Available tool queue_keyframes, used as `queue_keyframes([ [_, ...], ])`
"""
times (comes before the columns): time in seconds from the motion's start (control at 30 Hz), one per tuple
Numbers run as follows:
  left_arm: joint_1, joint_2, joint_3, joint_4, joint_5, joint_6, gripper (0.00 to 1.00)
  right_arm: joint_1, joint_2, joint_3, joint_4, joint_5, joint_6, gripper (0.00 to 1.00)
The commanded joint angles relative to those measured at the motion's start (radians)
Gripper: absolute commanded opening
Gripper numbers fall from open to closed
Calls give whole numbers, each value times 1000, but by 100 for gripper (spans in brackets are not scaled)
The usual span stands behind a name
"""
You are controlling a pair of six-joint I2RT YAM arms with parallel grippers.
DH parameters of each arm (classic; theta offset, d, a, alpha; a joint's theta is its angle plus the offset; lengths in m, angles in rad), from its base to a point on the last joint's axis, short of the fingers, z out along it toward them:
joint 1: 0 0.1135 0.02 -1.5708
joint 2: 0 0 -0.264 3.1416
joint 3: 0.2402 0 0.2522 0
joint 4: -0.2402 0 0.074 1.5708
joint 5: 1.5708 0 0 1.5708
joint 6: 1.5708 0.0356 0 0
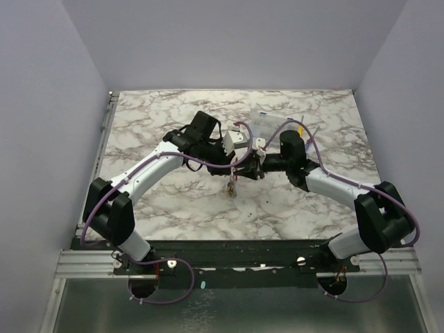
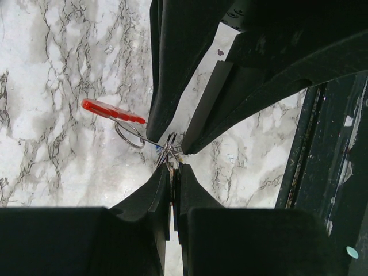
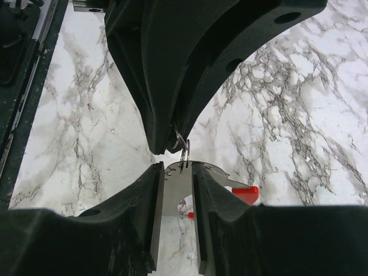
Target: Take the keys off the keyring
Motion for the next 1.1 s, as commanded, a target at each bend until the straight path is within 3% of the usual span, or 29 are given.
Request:
queue_keyframes([
  [0.0, 6, -7, -11, 27, 44, -7, 0, 5, 13, 18, 29, 32, -7, 32],
  [0.07, 7, -5, -12, 33, 38, -15, 0, 5, 11, 19, 29, 37, -6, 27],
  [0.2, 23, -5, -23, 57, 47, -50, 0, 5, 9, 20, 42, 53, 10, 3],
  [0.23, 31, -5, -27, 65, 53, -61, 0, 5, 9, 18, 50, 56, 19, 1],
  [0.4, 88, -11, -60, 125, 120, -146, 0, 5, 6, -30, 176, 83, 98, 1],
  [0.73, 124, 6, -156, 283, 212, -350, 0, 5, 36, -196, 658, 157, 292, 1],
  [1.07, 125, 61, -211, 410, 278, -528, 0, 13, 68, -309, 987, 203, 330, 1],
])
